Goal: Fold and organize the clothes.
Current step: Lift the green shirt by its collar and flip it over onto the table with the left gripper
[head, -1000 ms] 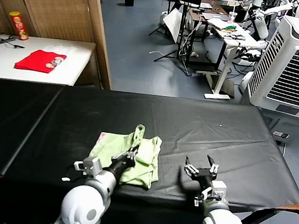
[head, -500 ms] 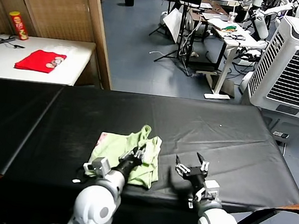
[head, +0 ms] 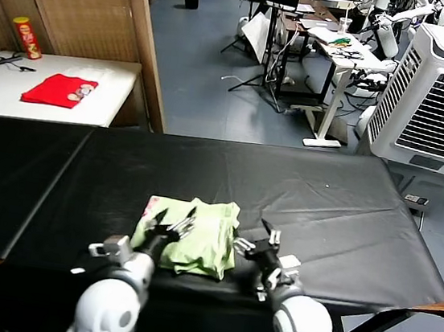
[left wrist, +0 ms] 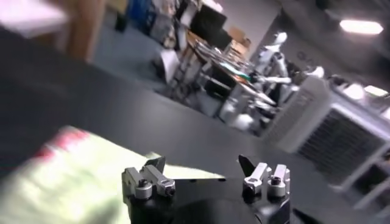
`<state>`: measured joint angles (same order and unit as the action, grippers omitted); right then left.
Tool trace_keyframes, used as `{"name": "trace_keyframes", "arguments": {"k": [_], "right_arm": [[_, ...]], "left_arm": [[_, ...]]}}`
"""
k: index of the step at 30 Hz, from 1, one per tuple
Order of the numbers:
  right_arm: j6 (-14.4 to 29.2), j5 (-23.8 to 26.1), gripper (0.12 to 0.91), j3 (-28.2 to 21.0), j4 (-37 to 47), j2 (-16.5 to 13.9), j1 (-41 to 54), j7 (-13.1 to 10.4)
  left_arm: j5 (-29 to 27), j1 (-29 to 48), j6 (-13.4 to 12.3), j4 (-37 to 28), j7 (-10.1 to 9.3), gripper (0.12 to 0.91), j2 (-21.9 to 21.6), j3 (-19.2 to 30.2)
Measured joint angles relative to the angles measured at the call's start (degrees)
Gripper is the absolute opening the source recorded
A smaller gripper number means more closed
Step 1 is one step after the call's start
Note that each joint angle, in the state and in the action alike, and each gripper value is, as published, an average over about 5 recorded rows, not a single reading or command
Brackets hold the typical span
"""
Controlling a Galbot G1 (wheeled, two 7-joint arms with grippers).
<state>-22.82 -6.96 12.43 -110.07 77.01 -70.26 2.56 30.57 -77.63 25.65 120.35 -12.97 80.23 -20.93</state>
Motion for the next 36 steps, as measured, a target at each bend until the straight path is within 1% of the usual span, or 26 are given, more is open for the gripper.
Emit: {"name": "trace_keyframes", "arguments": {"k": [2, 4, 7, 9, 11, 15, 19, 25, 27, 28, 31, 32, 34, 35, 36], "right_arm": [[-0.2, 2.7, 0.798, -1.1, 1.2, 0.1, 0.4, 0.1], [-0.4, 6.5, 0.798, -1.6, 2.2, 0.3, 0.4, -0.4], [0.1, 11.9, 0.798, -1.6, 2.8, 0.4, -0.1, -2.6], [1.0, 13.5, 0.798, -1.4, 2.7, 0.5, -0.5, -4.0], [2.3, 13.0, 0.798, -1.2, 2.1, 0.7, -0.7, -5.0], [4.1, 8.8, 0.798, -0.5, 0.3, 1.3, -1.0, -6.0], [4.5, 5.1, 0.798, 0.3, -1.4, 1.4, -1.6, -6.0], [4.9, 3.8, 0.798, 1.0, -2.7, 1.4, -2.3, -5.8], [5.1, 3.7, 0.798, 1.1, -2.9, 1.5, -2.5, -5.8], [5.2, 3.7, 0.798, 1.1, -3.0, 1.6, -2.6, -5.8], [5.4, 3.8, 0.798, 1.1, -3.1, 1.8, -2.8, -5.7], [5.4, 3.9, 0.798, 1.1, -3.1, 1.9, -2.8, -5.7], [5.6, 4.2, 0.798, 1.2, -3.2, 2.1, -2.9, -5.7], [5.7, 4.4, 0.798, 1.3, -3.3, 2.2, -3.0, -5.7], [5.7, 4.6, 0.798, 1.4, -3.3, 2.3, -3.1, -5.7]], "left_arm": [[-0.4, -0.6, -0.5, -0.8, 0.66, 0.798, -1.6, -1.7], [-0.7, -0.9, -1.1, -1.7, 1.25, 0.798, -2.5, -3.3], [-0.1, -1.1, -1.8, -3.1, 2.11, 0.798, -3.3, -5.2], [1.1, -0.9, -2.1, -4.0, 2.68, 0.798, -3.6, -6.1], [2.9, -0.6, -2.3, -5.1, 3.16, 0.798, -3.7, -6.9], [8.7, -0.1, -2.2, -7.3, 3.89, 0.798, -4.0, -8.6], [16.0, -0.2, -1.2, -8.5, 4.04, 0.798, -4.0, -9.9], [25.0, -0.5, 0.1, -8.7, 3.72, 0.796, -3.2, -10.5], [26.6, -0.4, 0.2, -8.9, 3.60, 0.768, -2.9, -10.6], [27.0, -0.4, 0.2, -9.0, 3.57, 0.738, -2.9, -10.6], [27.4, -0.4, 0.2, -9.3, 3.52, 0.594, -2.7, -10.6], [27.3, -0.4, 0.1, -9.4, 3.51, 0.527, -2.7, -10.6], [26.7, -0.3, 0.0, -9.3, 3.48, 0.426, -2.7, -10.6], [26.2, -0.3, -0.1, -9.2, 3.45, 0.359, -2.7, -10.6], [25.4, -0.3, -0.2, -9.1, 3.43, 0.309, -2.7, -10.6]]}}
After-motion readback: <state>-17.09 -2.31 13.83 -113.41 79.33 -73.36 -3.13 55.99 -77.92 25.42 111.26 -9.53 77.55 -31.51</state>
